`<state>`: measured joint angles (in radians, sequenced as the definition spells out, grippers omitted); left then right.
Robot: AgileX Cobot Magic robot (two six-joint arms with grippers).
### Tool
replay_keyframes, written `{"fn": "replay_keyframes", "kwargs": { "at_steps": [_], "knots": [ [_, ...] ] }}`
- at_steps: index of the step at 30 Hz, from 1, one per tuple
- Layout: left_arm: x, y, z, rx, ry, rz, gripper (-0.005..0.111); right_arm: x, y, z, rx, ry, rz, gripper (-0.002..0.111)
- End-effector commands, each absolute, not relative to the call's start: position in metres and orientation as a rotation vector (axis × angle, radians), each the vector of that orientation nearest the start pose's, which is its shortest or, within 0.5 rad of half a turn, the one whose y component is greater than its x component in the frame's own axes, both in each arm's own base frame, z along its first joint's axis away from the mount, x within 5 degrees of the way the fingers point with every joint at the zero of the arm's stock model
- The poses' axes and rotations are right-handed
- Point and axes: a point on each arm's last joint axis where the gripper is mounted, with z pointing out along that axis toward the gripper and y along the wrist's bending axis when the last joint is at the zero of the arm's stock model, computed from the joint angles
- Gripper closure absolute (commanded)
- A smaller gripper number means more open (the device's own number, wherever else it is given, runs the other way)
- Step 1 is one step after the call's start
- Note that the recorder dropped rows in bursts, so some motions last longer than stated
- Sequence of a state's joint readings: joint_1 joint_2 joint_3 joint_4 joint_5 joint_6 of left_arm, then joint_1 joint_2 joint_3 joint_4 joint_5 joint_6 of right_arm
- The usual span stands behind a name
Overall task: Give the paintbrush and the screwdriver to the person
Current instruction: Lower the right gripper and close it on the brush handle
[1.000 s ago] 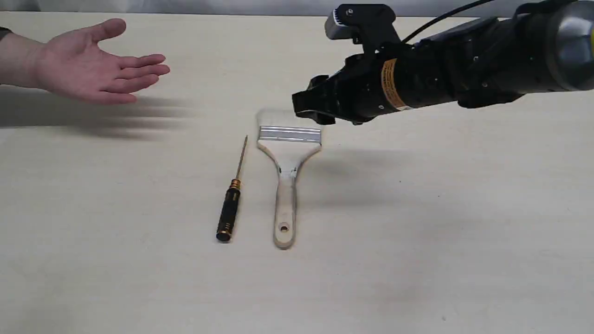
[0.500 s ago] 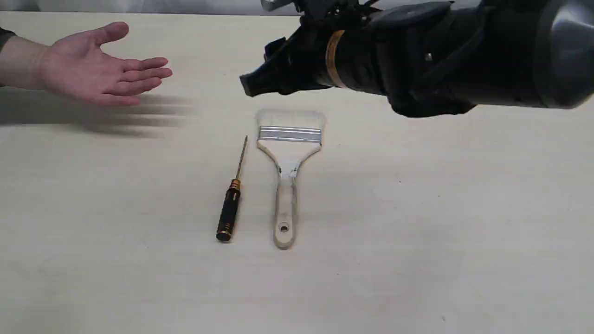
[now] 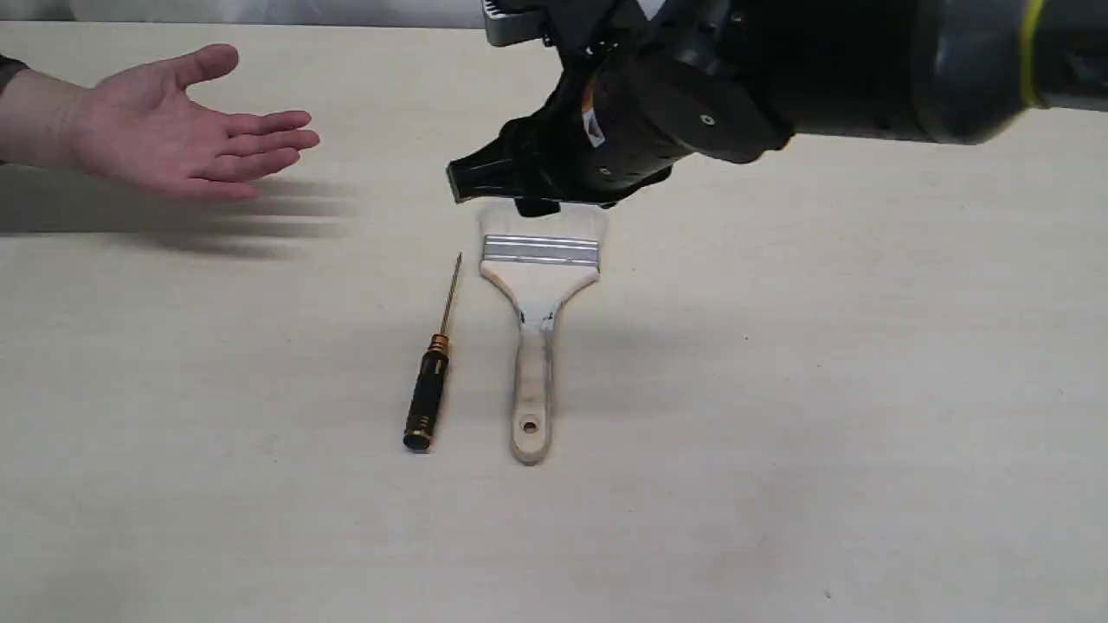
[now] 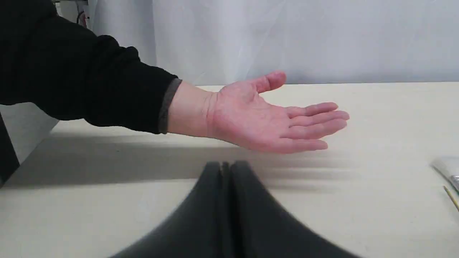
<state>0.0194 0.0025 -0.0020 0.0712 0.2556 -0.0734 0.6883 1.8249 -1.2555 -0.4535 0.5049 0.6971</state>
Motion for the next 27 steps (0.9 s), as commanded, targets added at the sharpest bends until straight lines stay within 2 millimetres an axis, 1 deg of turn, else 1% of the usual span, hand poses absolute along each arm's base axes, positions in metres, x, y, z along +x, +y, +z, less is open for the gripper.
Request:
{"fn": "replay_keyframes", "kwargs": {
  "at_steps": [1, 4, 6, 11, 14, 22, 27],
  "knots": [
    [0.055, 0.002, 0.191, -0.028, 1.732, 0.018, 0.107, 0.325, 0.244, 0.213, -0.421, 2.480, 0.148, 0.054],
    [0.055, 0.002, 0.191, -0.028, 1.732, 0.018, 0.107, 0.332, 0.248, 0.203, -0.418, 2.517, 0.107, 0.046],
    [0.055, 0.002, 0.191, -0.028, 1.732, 0.018, 0.107, 0.336, 0.251, 0.193, -0.401, 2.555, 0.098, 0.044],
    [0.055, 0.002, 0.191, -0.028, 1.732, 0.018, 0.107, 0.339, 0.258, 0.164, -0.374, 2.666, 0.095, 0.048],
    [0.055, 0.002, 0.191, -0.028, 1.732, 0.018, 0.107, 0.339, 0.261, 0.151, -0.373, 2.710, 0.103, 0.048],
    [0.055, 0.002, 0.191, -0.028, 1.732, 0.018, 0.107, 0.339, 0.262, 0.129, -0.370, 2.767, 0.074, 0.048],
    [0.055, 0.002, 0.190, -0.030, 1.735, 0.016, 0.107, 0.338, 0.263, 0.110, -0.363, 2.807, 0.062, 0.048]
  ]
}}
